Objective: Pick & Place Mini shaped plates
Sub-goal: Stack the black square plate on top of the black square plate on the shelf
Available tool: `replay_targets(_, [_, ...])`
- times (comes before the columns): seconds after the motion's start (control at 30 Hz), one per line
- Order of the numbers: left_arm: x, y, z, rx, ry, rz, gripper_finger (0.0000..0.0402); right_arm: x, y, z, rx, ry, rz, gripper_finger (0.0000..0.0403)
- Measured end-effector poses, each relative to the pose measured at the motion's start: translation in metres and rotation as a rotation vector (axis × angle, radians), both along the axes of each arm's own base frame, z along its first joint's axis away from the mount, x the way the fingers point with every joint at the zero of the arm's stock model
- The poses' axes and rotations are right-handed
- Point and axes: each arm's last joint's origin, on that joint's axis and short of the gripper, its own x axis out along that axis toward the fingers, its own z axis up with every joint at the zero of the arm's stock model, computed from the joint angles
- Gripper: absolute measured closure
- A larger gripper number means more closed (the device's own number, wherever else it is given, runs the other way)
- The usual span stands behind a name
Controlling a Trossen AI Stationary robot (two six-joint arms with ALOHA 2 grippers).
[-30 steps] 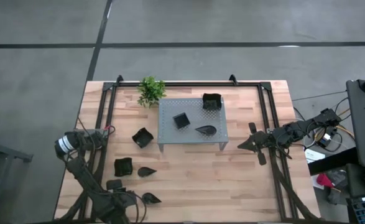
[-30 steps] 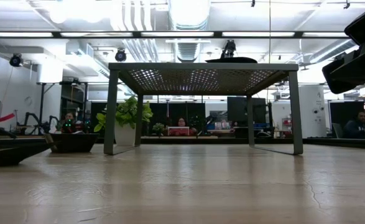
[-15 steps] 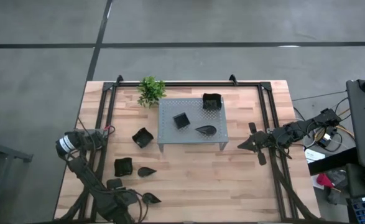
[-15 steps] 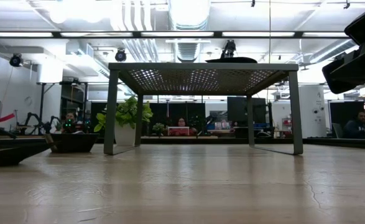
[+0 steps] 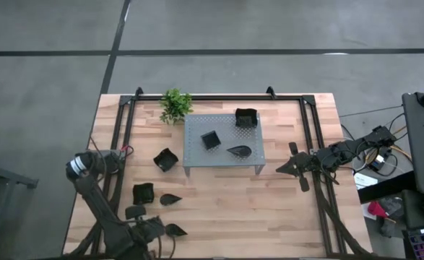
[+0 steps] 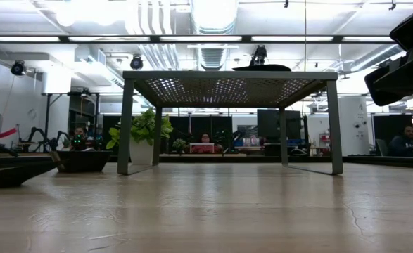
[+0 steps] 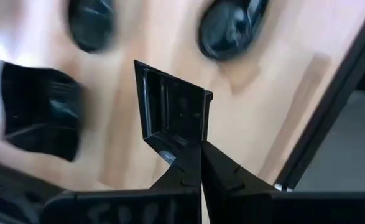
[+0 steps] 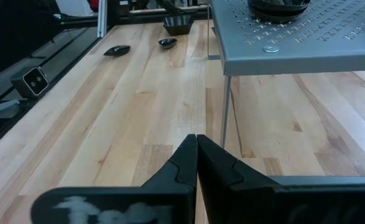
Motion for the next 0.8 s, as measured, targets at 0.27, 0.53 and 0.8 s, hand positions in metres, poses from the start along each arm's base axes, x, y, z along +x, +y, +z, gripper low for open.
replay_targets(0.27, [0.037,0.021,0.043,0.222,-0.456,0.121,0.0401,0.000,0.000,0.000,0.000,0.000,0.000,0.0394])
replay_targets(0.53, [0.082,0.064,0.071,0.428,-0.619,0.110,0.0401,0.000,0.000,0.000,0.000,0.000,0.000,0.0394])
replay_targets(0.8, [0.125,0.131,0.092,0.470,-0.552,0.189,0.0402,0.000,0.000,0.000,0.000,0.000,0.000,0.0394])
